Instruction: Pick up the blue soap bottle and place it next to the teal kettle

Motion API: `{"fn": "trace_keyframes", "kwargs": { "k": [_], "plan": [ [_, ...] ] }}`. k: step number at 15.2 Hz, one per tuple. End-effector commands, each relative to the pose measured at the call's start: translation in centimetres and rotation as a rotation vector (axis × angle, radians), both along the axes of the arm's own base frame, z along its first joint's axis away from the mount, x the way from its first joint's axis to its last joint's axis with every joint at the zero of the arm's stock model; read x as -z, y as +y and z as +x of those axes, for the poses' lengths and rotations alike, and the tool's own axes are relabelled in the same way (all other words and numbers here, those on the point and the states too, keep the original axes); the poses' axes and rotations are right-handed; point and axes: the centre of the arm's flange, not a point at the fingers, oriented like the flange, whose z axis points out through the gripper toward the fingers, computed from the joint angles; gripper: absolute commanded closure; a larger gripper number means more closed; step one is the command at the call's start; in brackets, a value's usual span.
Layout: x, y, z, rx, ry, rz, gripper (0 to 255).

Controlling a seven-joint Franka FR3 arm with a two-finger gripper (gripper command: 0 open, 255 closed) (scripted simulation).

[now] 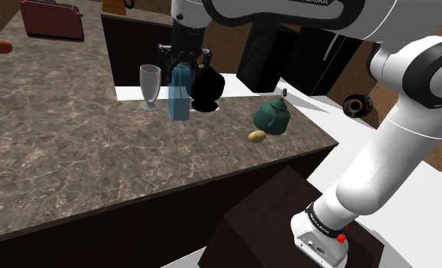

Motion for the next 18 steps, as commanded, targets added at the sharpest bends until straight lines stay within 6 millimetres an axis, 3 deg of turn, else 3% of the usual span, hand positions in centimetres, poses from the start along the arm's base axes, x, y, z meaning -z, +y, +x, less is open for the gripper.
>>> {"fn": "trace_keyframes", "kwargs": {
  "k": [1, 16, 18],
  "plan": [
    [-0.9, 0.1, 0.0, 0.000, 0.000, 0.000, 255],
    [-8.4, 0.1, 0.0, 0.000, 0.000, 0.000, 255],
    [-8.4, -2.4, -0.8, 0.000, 0.000, 0.000, 255]
  ]
}}
